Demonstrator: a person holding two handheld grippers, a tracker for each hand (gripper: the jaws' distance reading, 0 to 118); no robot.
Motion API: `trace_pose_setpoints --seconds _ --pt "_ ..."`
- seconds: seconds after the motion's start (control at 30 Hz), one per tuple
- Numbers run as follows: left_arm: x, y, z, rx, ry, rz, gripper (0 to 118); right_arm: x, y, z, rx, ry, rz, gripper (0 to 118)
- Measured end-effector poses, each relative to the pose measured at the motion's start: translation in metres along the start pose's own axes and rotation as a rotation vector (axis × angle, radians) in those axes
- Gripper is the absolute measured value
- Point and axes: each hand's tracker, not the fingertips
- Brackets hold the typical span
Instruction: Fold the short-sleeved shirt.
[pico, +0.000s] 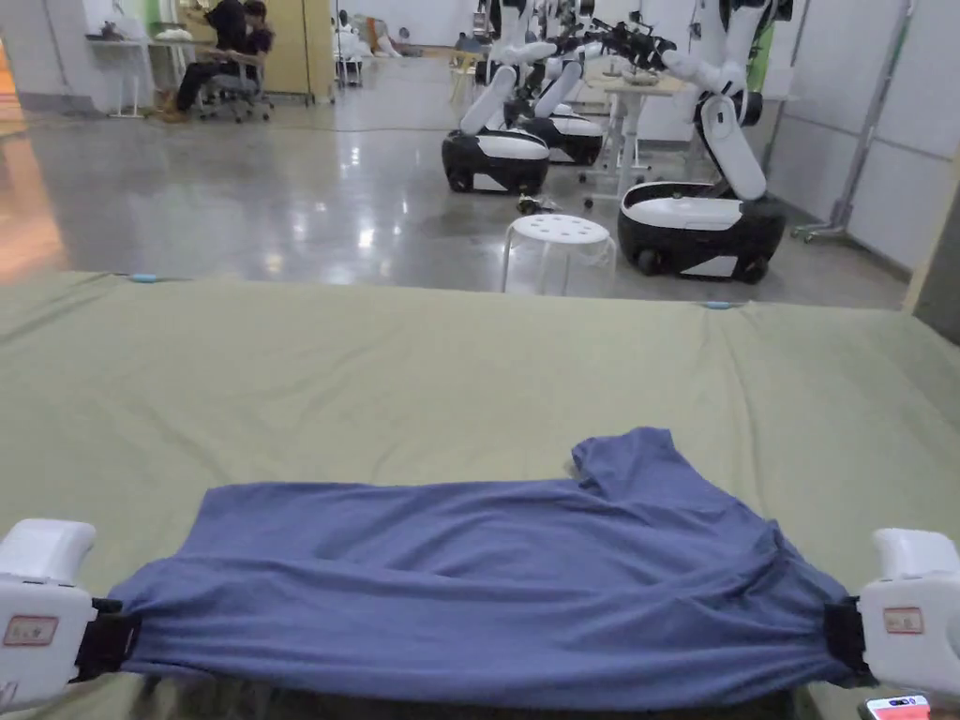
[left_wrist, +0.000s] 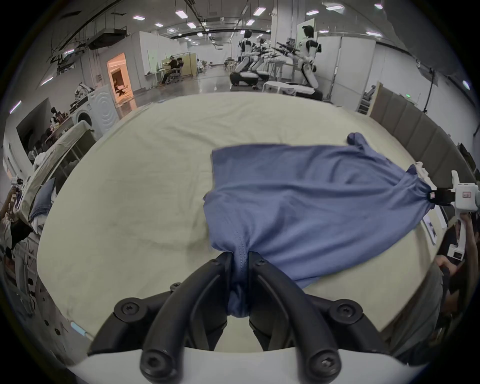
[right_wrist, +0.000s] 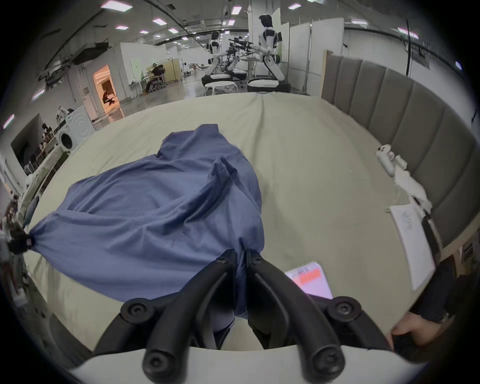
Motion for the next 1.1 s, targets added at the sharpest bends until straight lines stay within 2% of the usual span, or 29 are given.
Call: trace_pose_setpoints --seconds 0.07,0.17,0.27,0.33,0.37,0.4,0.43,0.47,0.53,0.6,0.63,0.7,0.83,0.93,1.0,1.03,1.1 --pt "-0.002 -0.013 0.019 -0.001 -0.003 -0.032 10 0.001 -0.017 0.023 0.02 -0.02 0.003 8" --pt "0.002 -0.048 0.046 -0.034 -0.006 -0.048 10 0.001 -0.056 0.049 0.001 0.004 0.008 8" --pt "-0.008 -0.092 0.039 -0.11 -0.043 -0.004 10 0.002 -0.092 0.054 -0.028 0.008 0.006 8" --pt "-0.015 -0.118 0.035 -0.076 -0.164 0.023 11 0.003 -0.113 0.05 -0.035 0.012 -0.001 8" --pt "-0.018 -0.123 0.034 -0.079 -0.146 0.055 15 0.004 -0.119 0.046 -0.012 0.013 0.007 8" --pt "-0.007 -0.129 0.04 -0.046 -0.145 0.08 24 0.006 -0.124 0.043 -0.01 0.008 0.011 15" --pt "-0.011 -0.134 0.043 0.016 -0.168 0.119 31 0.007 -0.125 0.042 -0.018 0.005 0.006 30" --pt "-0.014 -0.135 0.048 0.054 -0.172 0.146 44 0.009 -0.127 0.044 -0.014 -0.005 -0.006 46" --pt "-0.013 -0.127 0.07 0.192 -0.172 0.213 69 0.017 -0.125 0.054 0.039 0.012 -0.034 61" --pt "-0.005 -0.122 0.098 0.325 -0.19 0.193 72 0.018 -0.123 0.072 0.146 0.044 -0.027 81" --pt "0.004 -0.119 0.115 0.395 -0.181 0.155 72 0.019 -0.12 0.08 0.207 0.065 -0.015 84" --pt "0.009 -0.122 0.136 0.555 -0.115 0.08 72 0.012 -0.117 0.098 0.321 0.087 0.024 83" --pt "0.058 -0.117 0.175 0.708 0.022 -0.015 72 -0.019 -0.102 0.132 0.458 0.129 0.079 83" --pt "0.083 -0.121 0.185 0.744 0.015 -0.031 72 -0.041 -0.095 0.149 0.522 0.183 0.124 83" --pt "0.099 -0.122 0.187 0.727 0.032 -0.06 72 -0.051 -0.093 0.155 0.533 0.255 0.138 82" --pt "0.105 -0.123 0.189 0.714 0.033 -0.067 71 -0.056 -0.093 0.158 0.541 0.271 0.14 79" --pt "0.117 -0.125 0.192 0.712 0.029 -0.071 61 -0.065 -0.094 0.161 0.546 0.283 0.152 57"
